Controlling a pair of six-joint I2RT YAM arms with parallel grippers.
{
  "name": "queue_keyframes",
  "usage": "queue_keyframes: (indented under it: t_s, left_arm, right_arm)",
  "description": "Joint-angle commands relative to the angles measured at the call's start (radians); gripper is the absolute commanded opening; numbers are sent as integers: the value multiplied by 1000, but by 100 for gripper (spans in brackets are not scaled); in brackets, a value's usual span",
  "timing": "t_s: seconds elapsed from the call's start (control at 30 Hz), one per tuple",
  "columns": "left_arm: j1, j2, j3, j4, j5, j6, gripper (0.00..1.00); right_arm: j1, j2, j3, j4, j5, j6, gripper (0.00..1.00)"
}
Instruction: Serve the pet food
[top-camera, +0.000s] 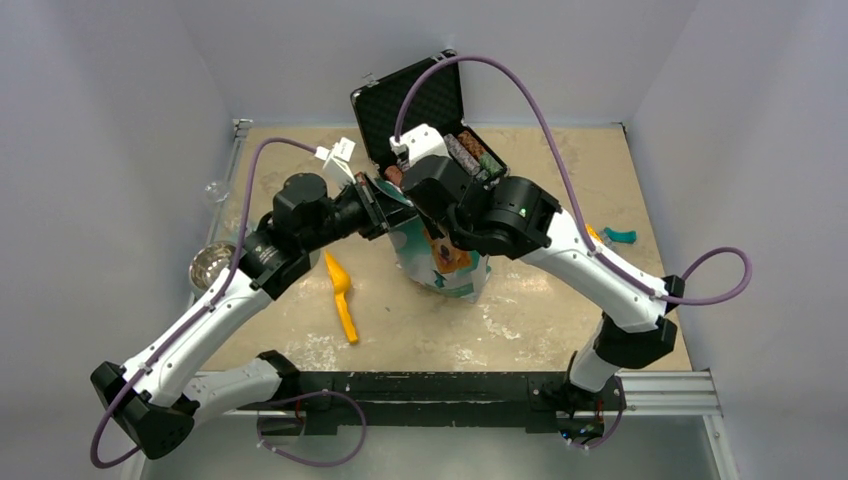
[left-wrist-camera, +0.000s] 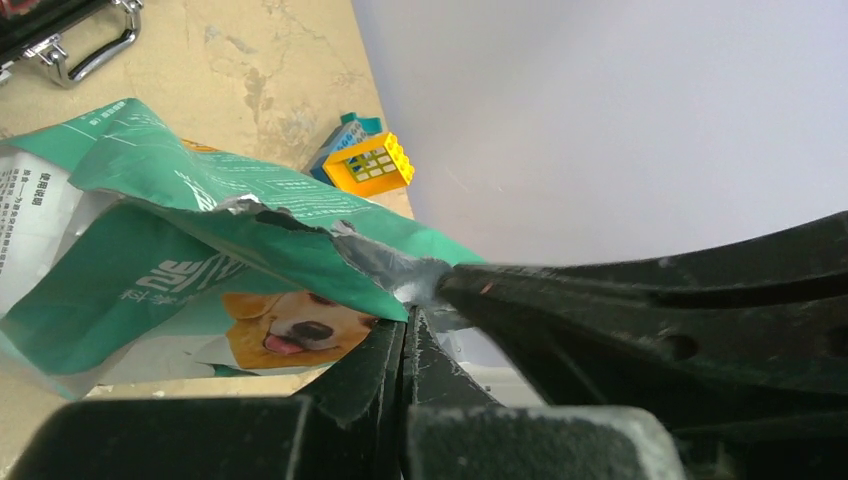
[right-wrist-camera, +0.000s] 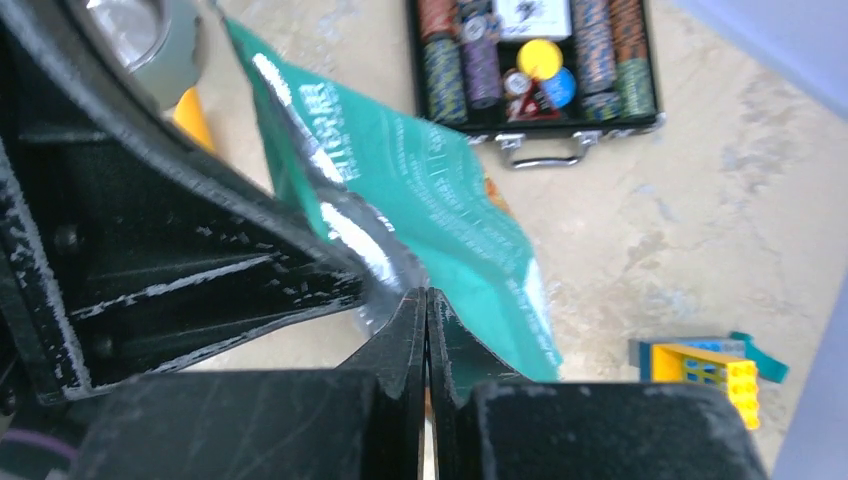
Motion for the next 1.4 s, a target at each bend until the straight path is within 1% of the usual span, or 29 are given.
queue_keyframes:
  t_s: [0.0,0.13,0.2,0.23,0.3,0.33,0.37,0.4,0.43,0.47,0.5,0.57,0.6,0.73,0.83,0.9,1.0,1.07,1.13,1.2,1.3,1.37]
  left_arm:
    - [-3,-90,15,41,25,-32,0]
    - [-3,-98,44,3,26,-23,0]
    - [-3,-108,38,3,38,-7,0]
    - [-3,-115,35,-5,37,1,0]
    - [-3,-131,29,-6,27,8,0]
    - [-2,-136,26,4,25,9,0]
    - [-3,-138,22,17,36,9,0]
    - [-3,-139,23,31,44,9,0]
    - [-3,-140,22,44,55,14,0]
    - [-4,-139,22,54,64,21,0]
    - [-3,-140,22,64,73,33,0]
    - [-4,-135,26,59,85,72,0]
    - [-3,-130,31,46,87,87,0]
    - [-3,-112,55,-14,95,112,0]
    - [-3,-92,59,6,118,103,0]
    - [-1,-64,89,10,144,83,0]
    - [-2,-25,148,-20,184,118,0]
    - [-2,-15,149,-35,194,116,0]
    - [-2,-18,133,-21,206,105,0]
    - [-2,-21,128,-19,210,113,0]
    - [-1,-16,143,-49,197,142,0]
    - [-2,-8,156,-60,191,150,0]
  right_arm:
    - [-25,-37,81,3,440,-81,0]
    - [-15,-28,151,23,453,-142,0]
    - [-11,-45,124,82,423,-196,0]
    - [-11,-45,131,73,381,-204,0]
    - [-11,-38,215,-22,180,-178,0]
    - [-14,-39,259,-86,34,-136,0]
    - [-25,-52,271,-116,-162,-102,0]
    - [-46,-80,250,-115,-292,-63,17]
    - [-83,-108,213,-102,-423,-27,36]
    - [-109,-127,178,-88,-518,3,48]
    - [-127,-141,150,-78,-565,32,51]
    - [-144,-152,98,-56,-643,50,46]
    - [-146,-148,87,-48,-676,50,46]
    - [-146,-125,69,-36,-735,40,49]
    - [-148,-130,-7,26,-773,-3,49]
    - [-152,-109,-12,27,-793,-26,47]
    - [-164,-87,-17,33,-766,-67,44]
    - [-186,-71,-5,21,-749,-77,39]
    - [-206,-83,-16,33,-773,-81,37]
    - [-229,-112,-33,55,-785,-81,39]
    - [-249,-121,-4,16,-757,-88,45]
    - [-250,-125,-13,7,-745,-110,45]
